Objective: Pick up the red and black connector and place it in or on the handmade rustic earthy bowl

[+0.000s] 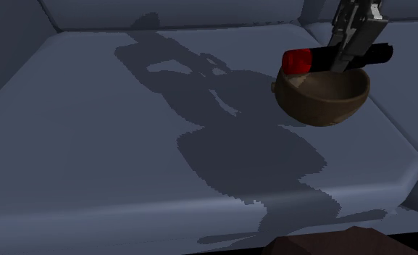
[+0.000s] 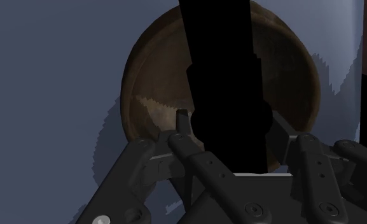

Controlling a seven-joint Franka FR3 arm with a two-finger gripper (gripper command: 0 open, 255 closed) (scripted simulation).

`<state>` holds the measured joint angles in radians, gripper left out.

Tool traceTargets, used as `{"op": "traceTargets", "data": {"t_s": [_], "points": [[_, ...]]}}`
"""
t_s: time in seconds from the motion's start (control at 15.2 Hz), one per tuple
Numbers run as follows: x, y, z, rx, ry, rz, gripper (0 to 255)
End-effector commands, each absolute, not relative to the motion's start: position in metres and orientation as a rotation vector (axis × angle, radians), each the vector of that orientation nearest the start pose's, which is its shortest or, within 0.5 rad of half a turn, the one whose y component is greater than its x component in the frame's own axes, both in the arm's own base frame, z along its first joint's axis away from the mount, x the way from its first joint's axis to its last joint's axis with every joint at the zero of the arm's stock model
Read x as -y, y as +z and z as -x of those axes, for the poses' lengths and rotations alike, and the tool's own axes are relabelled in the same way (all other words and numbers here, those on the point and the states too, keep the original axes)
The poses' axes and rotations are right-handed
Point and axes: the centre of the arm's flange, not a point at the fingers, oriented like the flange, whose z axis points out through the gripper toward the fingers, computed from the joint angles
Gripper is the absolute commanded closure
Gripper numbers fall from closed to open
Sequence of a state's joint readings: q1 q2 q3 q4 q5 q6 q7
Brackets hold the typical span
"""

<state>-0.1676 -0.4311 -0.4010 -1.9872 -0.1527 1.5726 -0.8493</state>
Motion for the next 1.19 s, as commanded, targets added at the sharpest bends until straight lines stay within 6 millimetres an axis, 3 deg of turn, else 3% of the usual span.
{"op": "traceTargets", "data": {"t_s": [0.0,0.07,0.4,0.66,1.12], "points": [[0.271,0.619,-0.333,0.492,0.005,3.085,255],[0.271,0.619,-0.333,0.492,0.005,3.085,0],[0.271,0.619,-0.333,0.492,0.005,3.085,0],[0.272,0.669,-0.333,0.492,0.005,3.085,0],[0.272,0.669,-0.333,0.492,0.005,3.085,0]]}}
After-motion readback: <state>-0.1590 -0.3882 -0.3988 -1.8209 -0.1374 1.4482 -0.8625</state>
